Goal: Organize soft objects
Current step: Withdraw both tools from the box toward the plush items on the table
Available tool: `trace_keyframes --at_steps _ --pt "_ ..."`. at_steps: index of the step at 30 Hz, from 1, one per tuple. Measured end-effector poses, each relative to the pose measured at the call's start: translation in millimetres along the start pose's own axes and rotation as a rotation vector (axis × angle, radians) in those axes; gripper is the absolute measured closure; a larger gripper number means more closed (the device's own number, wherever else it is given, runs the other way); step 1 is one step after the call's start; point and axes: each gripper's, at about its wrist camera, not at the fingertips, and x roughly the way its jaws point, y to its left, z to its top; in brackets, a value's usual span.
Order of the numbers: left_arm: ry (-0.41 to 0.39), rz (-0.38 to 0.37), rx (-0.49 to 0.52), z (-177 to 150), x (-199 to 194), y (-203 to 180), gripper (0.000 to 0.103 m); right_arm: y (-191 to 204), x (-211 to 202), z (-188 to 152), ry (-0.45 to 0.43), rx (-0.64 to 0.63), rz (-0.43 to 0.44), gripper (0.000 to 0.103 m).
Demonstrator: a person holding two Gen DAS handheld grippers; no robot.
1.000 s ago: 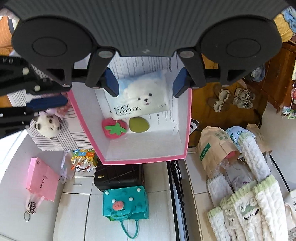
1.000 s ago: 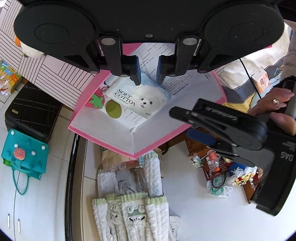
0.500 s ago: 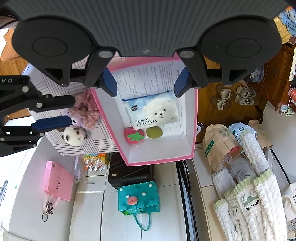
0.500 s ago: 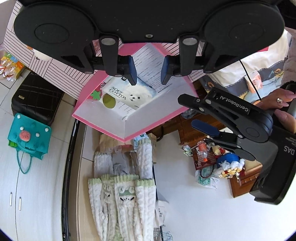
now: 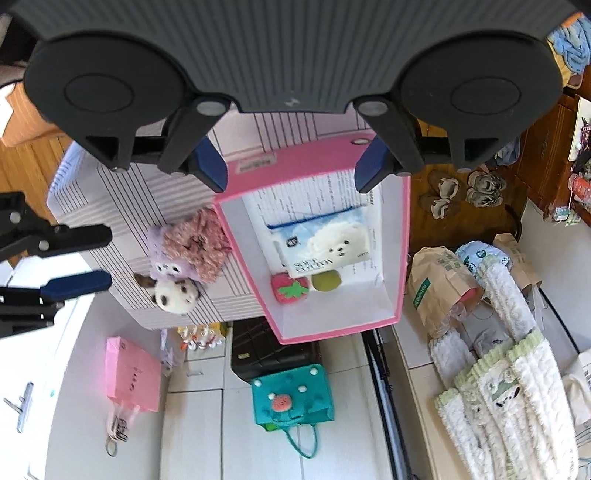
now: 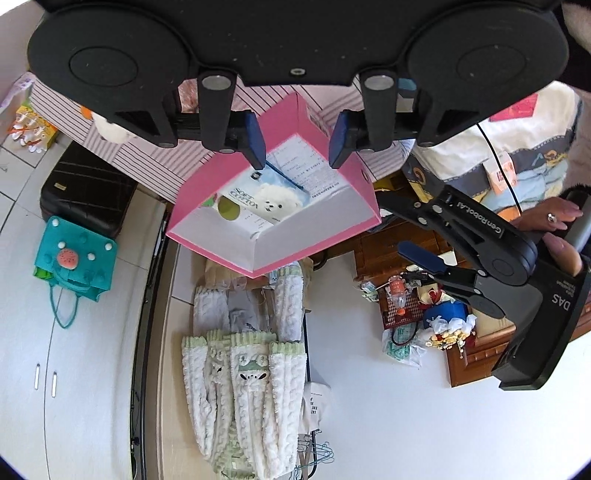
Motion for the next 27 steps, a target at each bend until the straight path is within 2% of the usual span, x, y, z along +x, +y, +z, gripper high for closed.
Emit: trace_keyframes --at_steps 4,9,14,19,24,27 --pt "-0.017 -0.026 0.014 -8.1 -2.3 -11.8 0.021 -1.7 -13.7 -13.7 -0.008 -0.011 -0.025 0.052" --pt "-0.073 -0.055 0.039 -20.7 -2.5 -30.1 0.019 -11.9 -22.8 -38.0 -0.007 0.017 -0.054 0.047" --pt "-0.122 -0.115 0.042 -29.2 7.3 -50.7 0.018 -29.0 -22.7 -66.2 0.024 0.073 -0.087 0.040" --pt "-0.131 -0.179 0.052 -30.5 23.8 -75.6 0.017 -48.4 -17.1 -93.9 0.056 0.122 -0.117 0.035" --pt "-0.161 -0.179 0.082 -29.0 44.6 -102.8 0.017 -71.8 -13.0 -117.3 0.060 0.178 -0.121 0.034" --pt "-0.191 -0.152 0.090 -26.7 57.0 -116.8 0.017 -85.7 -10.8 -126.7 0.056 0.202 -0.124 0.034"
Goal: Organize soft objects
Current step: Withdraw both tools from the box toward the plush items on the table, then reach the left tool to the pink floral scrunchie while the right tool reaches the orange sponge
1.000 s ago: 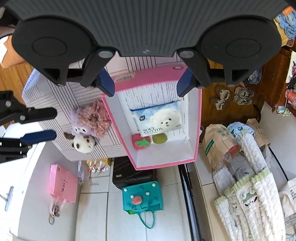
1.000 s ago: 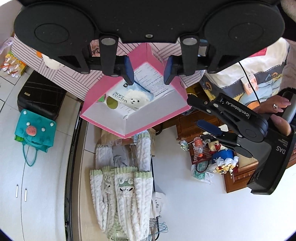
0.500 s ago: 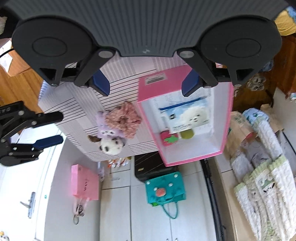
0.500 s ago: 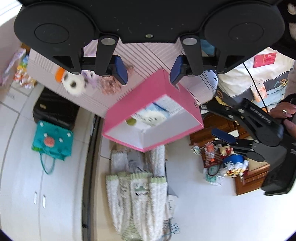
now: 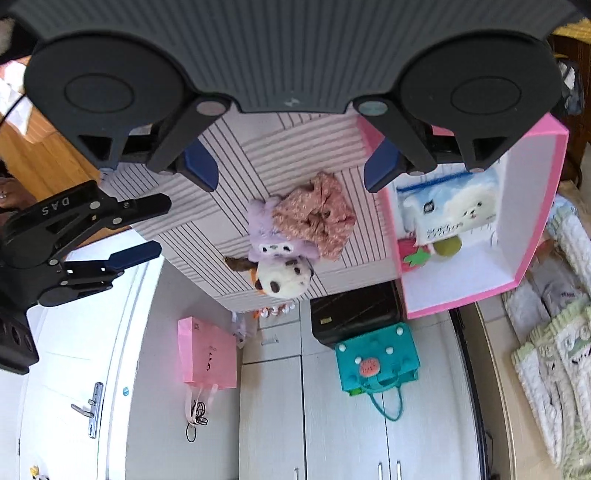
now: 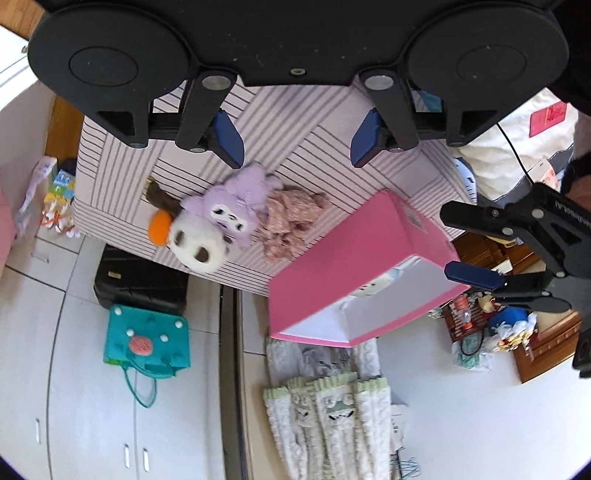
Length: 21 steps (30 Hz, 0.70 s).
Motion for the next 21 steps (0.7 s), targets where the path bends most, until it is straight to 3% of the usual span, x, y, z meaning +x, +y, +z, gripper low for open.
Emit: trace_keyframes --at_steps 5,9,12,16,21 --pt "-0.061 0.075 0.020 0.2 25.4 -19.5 0.017 -20.2 7.8 -9.5 -0.051 0.002 -0.010 0.031" --pt "-0.069 0.089 -0.019 2.3 50.2 -27.8 0.017 -37.2 20.5 -16.7 -0.102 0.004 -0.032 0.030" --pt "-0.075 0.144 -0.020 4.6 72.4 -33.0 0.017 -51.7 32.0 -19.6 -0.116 0.017 -0.055 0.030" --pt "-0.096 0.214 -0.125 2.8 100.7 -28.4 0.021 -73.7 44.2 -21.3 -0.131 0.056 -0.098 0.030" --pt "-0.092 0.239 -0.156 4.6 125.8 -28.6 0.022 -91.4 55.1 -21.6 -0.142 0.057 -0.164 0.030"
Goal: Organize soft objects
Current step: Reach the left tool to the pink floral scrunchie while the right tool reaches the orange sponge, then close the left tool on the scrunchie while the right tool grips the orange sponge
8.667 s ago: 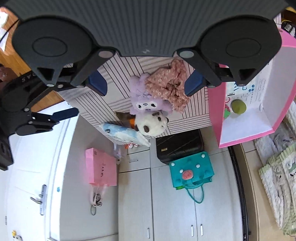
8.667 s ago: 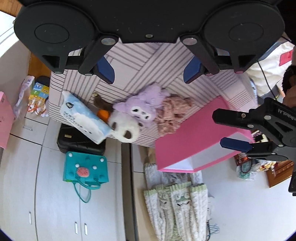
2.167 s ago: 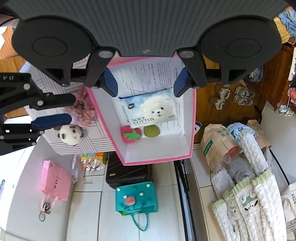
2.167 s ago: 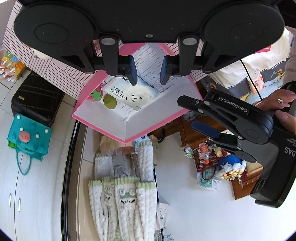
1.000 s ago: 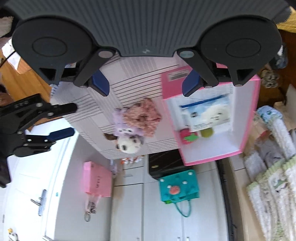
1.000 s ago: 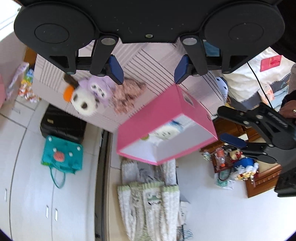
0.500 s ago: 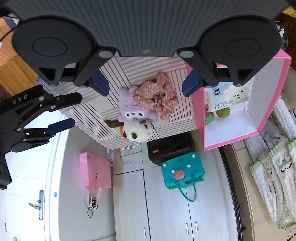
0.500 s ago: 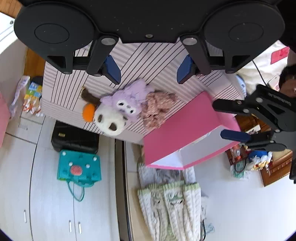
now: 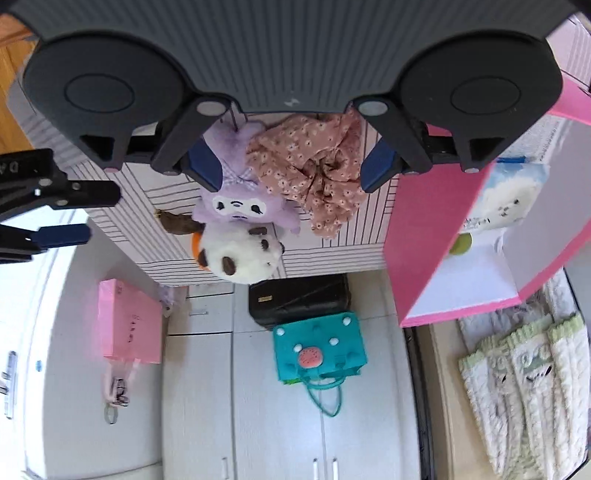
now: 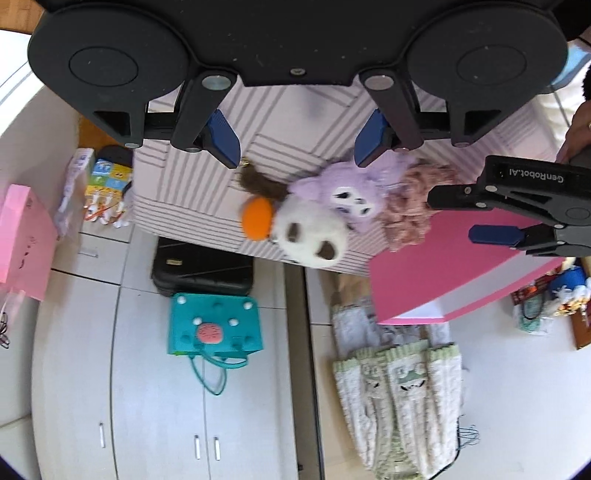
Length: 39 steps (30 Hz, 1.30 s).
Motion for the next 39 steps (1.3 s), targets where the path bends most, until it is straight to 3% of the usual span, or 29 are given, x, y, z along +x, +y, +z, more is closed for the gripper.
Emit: trace_keyframes --at_steps 5,8,10,15,20,24,31,34,36,39 --pt "0.013 0.111 -0.019 2.2 25.0 -4.2 0.023 -13.3 13.2 -1.0 0.000 0.002 -0.015 0.030" --pt "0.038 0.134 -0.016 0.1 36.9 -4.0 0.048 -21.4 21.8 1.3 -0.003 0.017 -0.007 0.030" --pt "0.058 0.140 -0.006 -1.6 43.5 -4.3 0.052 -28.5 28.9 5.6 -0.002 0.034 -0.005 0.030" --pt "0.082 0.138 -0.071 0.7 48.2 3.2 0.051 -46.2 46.9 20.1 -0.013 0.086 0.000 0.030" --pt "0.122 0.150 -0.087 7.5 55.0 6.8 0.037 -62.0 68.0 34.7 -0.019 0.151 0.011 0.030" --pt "0.133 0.158 -0.091 13.1 62.4 6.9 0.034 -68.6 88.0 42.9 -0.012 0.156 0.013 0.030" --pt "0.152 0.155 -0.141 14.5 73.8 12.9 0.035 -62.7 114.4 48.2 0.031 0.088 0.049 0.034" --pt "0.162 0.146 -0.160 13.6 76.8 14.9 0.039 -64.2 122.5 48.8 0.052 0.074 0.060 0.043" --pt "0.167 0.138 -0.158 13.0 78.3 15.0 0.048 -66.9 128.7 49.3 0.072 0.073 0.078 0.043" --pt "0.196 0.126 -0.159 11.2 83.3 15.2 0.050 -71.3 136.2 50.1 0.090 0.098 0.127 0.043"
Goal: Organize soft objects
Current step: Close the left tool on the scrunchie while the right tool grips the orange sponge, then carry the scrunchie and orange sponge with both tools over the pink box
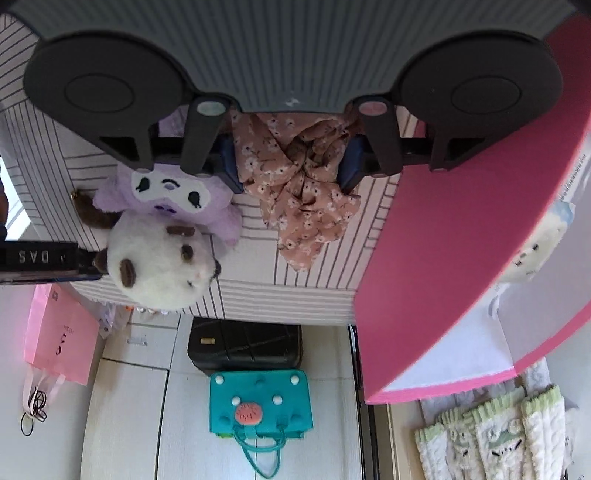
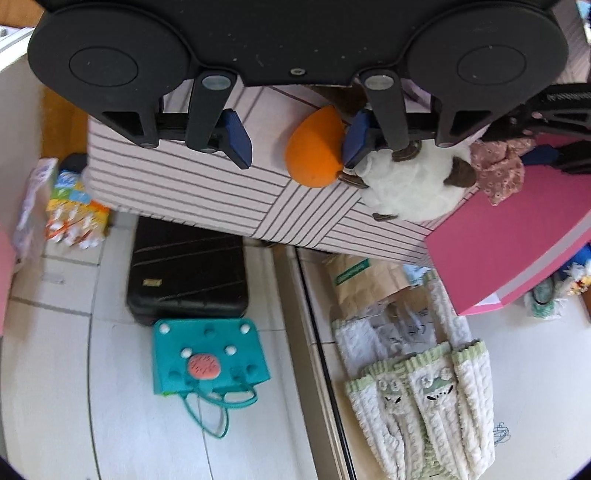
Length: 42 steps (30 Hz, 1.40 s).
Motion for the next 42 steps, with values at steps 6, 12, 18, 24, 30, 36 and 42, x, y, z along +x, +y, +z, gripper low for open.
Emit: trace_keyframes --at_steps 6,12,18,24,30,36,42 --pt "0.008 0.022 0.001 -1.8 5.4 -2.4 0.051 0.3 8.3 -1.1 0.020 -0.006 0.069 0.065" --pt "-0.005 0.035 0.055 -3.6 4.9 -7.5 0.075 3.7 2.5 -1.3 0.011 -0.011 0.054 0.067" --pt "-0.012 0.035 0.089 -4.3 3.1 -11.8 0.086 1.2 -11.4 -2.3 0.011 0.002 0.024 0.067" --pt "-0.008 -0.006 0.077 -5.0 -5.0 -9.8 0.089 2.3 -26.9 -7.1 0.032 0.041 0.006 0.066" --pt "-0.003 -0.055 0.066 -7.5 -19.4 -4.5 0.089 8.3 -47.1 -15.7 0.058 0.069 0.020 0.066" --pt "-0.027 -0.081 0.065 -9.0 -38.5 2.0 0.089 22.4 -66.2 -23.6 0.078 0.065 0.019 0.066" --pt "-0.010 -0.144 0.062 -12.3 -53.8 7.5 0.089 39.1 -81.0 -32.0 0.094 0.049 0.022 0.066"
